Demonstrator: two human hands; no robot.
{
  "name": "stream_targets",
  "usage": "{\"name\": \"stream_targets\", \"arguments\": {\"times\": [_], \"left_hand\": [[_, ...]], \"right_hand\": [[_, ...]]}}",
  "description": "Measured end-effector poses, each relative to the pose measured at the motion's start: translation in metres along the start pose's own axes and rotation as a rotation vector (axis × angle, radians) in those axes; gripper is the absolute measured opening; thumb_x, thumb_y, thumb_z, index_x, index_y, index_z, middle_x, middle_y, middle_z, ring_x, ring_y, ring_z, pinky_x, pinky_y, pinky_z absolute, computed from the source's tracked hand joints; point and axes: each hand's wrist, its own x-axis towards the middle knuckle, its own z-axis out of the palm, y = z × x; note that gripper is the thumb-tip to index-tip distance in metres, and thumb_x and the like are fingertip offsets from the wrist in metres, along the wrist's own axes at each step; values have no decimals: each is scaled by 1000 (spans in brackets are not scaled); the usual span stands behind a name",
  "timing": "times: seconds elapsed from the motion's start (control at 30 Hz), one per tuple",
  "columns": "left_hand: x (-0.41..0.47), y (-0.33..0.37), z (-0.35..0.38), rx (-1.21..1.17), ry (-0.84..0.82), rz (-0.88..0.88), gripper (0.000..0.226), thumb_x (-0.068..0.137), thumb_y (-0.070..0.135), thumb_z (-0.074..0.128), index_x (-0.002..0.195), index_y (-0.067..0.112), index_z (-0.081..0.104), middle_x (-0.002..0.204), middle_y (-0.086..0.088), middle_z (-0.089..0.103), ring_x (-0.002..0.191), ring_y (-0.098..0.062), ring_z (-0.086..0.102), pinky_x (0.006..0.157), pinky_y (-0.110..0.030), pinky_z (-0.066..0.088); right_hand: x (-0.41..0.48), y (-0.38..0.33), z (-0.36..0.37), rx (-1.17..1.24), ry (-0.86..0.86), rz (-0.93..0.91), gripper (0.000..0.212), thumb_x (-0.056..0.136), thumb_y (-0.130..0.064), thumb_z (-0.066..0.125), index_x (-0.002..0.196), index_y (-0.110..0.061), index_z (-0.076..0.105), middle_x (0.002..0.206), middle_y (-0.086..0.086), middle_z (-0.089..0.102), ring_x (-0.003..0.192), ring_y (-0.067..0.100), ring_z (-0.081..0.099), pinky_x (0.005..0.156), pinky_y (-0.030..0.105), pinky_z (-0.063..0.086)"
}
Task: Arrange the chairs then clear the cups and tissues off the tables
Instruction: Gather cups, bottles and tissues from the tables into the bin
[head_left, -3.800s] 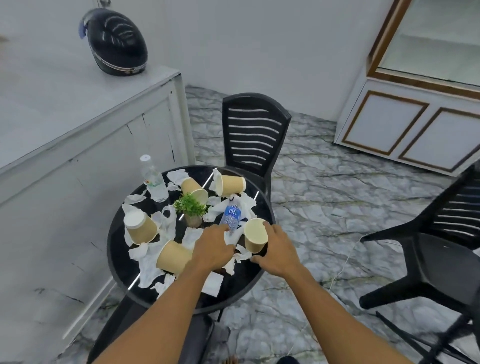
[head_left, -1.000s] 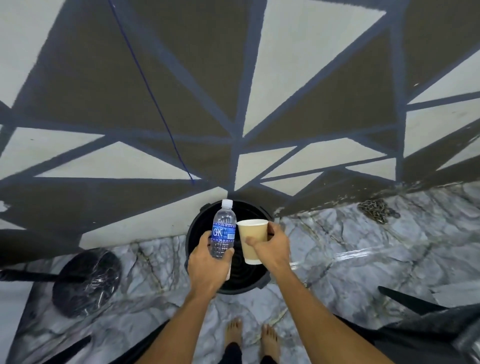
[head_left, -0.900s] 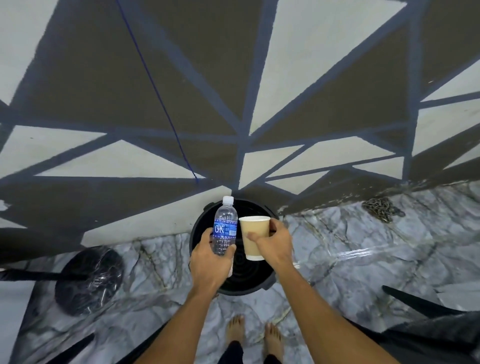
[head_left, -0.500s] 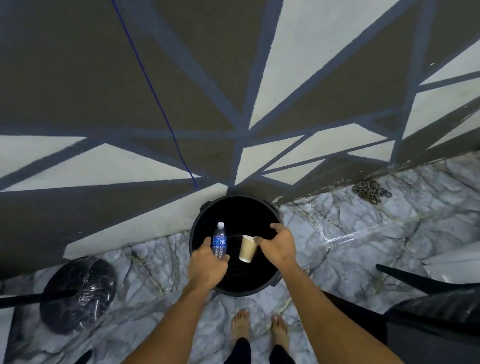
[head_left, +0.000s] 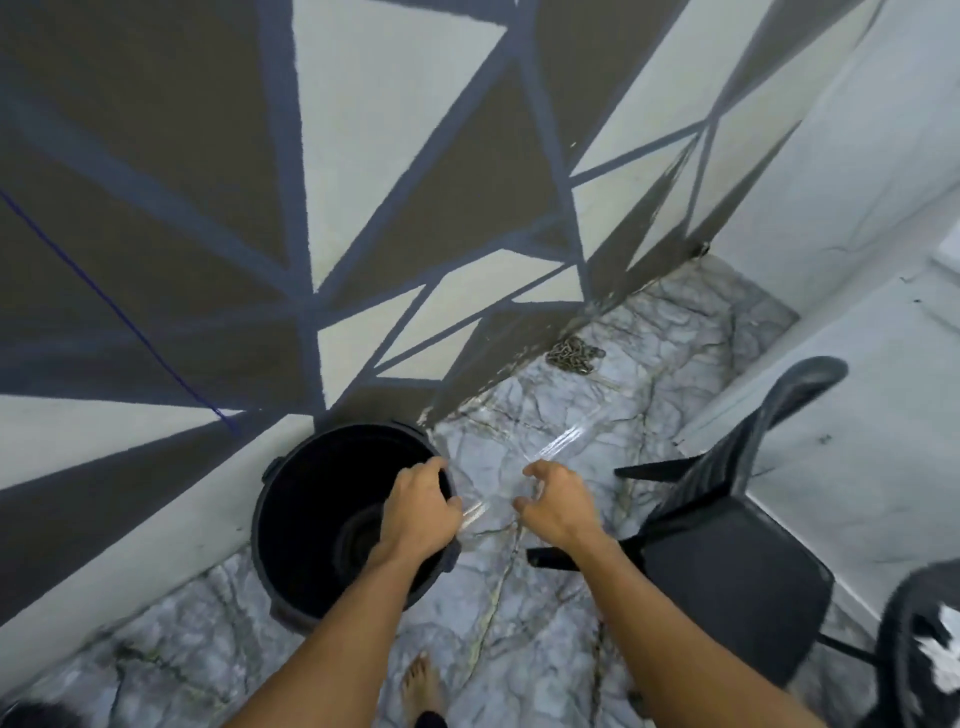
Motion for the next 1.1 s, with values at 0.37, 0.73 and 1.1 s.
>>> {"name": "stream_targets", "arguments": {"times": [0.37,0.73,1.1], "left_hand": [[-106,178,109,198,-248,428,45,87,26,64,130,19,55,134,-4,52,129,-25,47,101,-34,42],[-241,320,266,327,-471,883,62,88,34,69,144,22,46,143,3,51,137,-18,40,108,-38,41],[-260,417,355,321,-642,1039,55,86,26,67,139,24,52,132,2,58,123,-20,51,90,-30,41]], "right_hand": [[-141,179,-96,3,281,134,46,81,-37,67,124,-19,62,121,4,59,113,27,57,89,39,52],[-309,378,-146,199,566,519,48,80,-32,64,127,-20,60,121,4,62,109,26,59,89,38,51],[-321,470,-175,334,660,714,58,85,-37,63,139,-22,50,136,4,53,126,25,49,98,37,45]]}}
